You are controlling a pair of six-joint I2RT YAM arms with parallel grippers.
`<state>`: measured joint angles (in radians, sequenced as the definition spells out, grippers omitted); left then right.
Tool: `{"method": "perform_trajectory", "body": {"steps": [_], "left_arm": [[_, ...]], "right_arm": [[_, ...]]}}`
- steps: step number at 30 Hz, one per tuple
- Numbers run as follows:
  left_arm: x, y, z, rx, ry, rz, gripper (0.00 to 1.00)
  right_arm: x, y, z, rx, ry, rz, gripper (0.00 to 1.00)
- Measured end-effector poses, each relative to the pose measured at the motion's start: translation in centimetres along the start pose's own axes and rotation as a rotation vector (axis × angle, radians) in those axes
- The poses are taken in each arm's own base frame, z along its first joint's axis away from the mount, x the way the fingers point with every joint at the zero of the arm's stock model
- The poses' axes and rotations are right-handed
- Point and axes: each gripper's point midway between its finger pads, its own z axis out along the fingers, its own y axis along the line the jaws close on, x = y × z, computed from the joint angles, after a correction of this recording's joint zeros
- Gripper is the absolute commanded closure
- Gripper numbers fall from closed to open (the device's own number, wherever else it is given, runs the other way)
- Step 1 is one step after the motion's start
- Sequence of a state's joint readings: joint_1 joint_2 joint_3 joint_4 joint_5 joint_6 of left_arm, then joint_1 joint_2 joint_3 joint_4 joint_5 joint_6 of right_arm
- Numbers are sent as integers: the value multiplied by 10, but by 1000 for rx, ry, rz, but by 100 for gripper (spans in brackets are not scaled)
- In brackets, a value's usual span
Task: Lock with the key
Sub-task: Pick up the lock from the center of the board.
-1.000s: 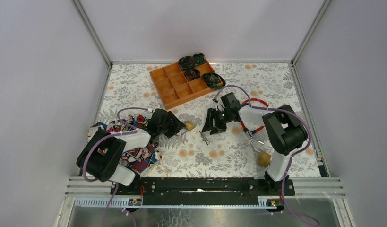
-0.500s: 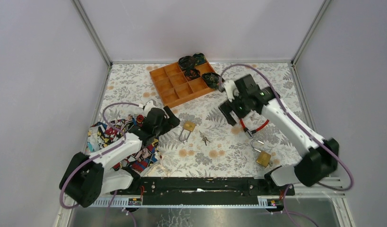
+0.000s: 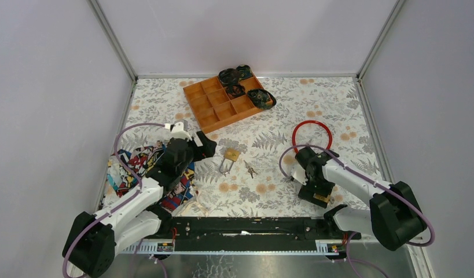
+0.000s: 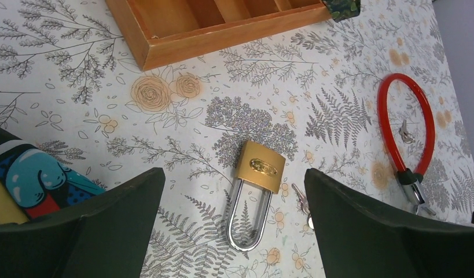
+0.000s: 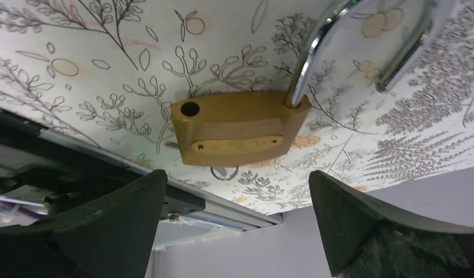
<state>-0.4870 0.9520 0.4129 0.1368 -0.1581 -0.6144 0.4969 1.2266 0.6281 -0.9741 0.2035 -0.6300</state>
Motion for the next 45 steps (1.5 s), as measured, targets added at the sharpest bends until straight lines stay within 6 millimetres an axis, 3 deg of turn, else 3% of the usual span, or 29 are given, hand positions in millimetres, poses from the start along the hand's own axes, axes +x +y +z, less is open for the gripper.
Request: {"method": "perform_trajectory", "body": {"steps": [7, 14, 16, 19, 20, 27, 29, 32, 36, 40, 43, 45], "left_arm": [[5, 0, -1, 22, 10, 12, 1], [3, -3, 1, 42, 6, 15, 1], [4, -4, 1, 48, 10, 15, 1], [5, -5, 2, 53, 17, 15, 1], [5, -4, 2, 53, 19, 15, 1], [4, -2, 2, 49, 16, 20, 1], [4, -2, 2, 50, 15, 30, 1], [2, -7, 1, 84, 9, 63, 1], [-5, -40, -12, 316, -60, 185, 3], [25, -80, -42, 727, -61, 596, 16], [67, -86, -48, 964, 29, 935, 29], [100, -85, -44, 1110, 98, 1122, 21]], "right_arm": [[-15, -1, 23, 23, -72, -15, 0], [-16, 0, 24, 13, -84, -45, 3], [-17, 0, 24, 3, -85, -59, 12], [-17, 4, 26, -37, -70, -98, 54], [-16, 6, 27, -54, -59, -109, 60], [-21, 9, 22, -112, -51, -117, 72], [-32, 14, 19, -153, -96, -101, 78], [-65, 20, 6, -221, -223, -68, 81], [-117, 17, -19, -272, -417, -46, 83], [-150, 21, -32, -316, -539, -55, 83], [-163, 28, -32, -373, -560, -45, 83], [-169, 33, -29, -413, -560, -32, 84]]}}
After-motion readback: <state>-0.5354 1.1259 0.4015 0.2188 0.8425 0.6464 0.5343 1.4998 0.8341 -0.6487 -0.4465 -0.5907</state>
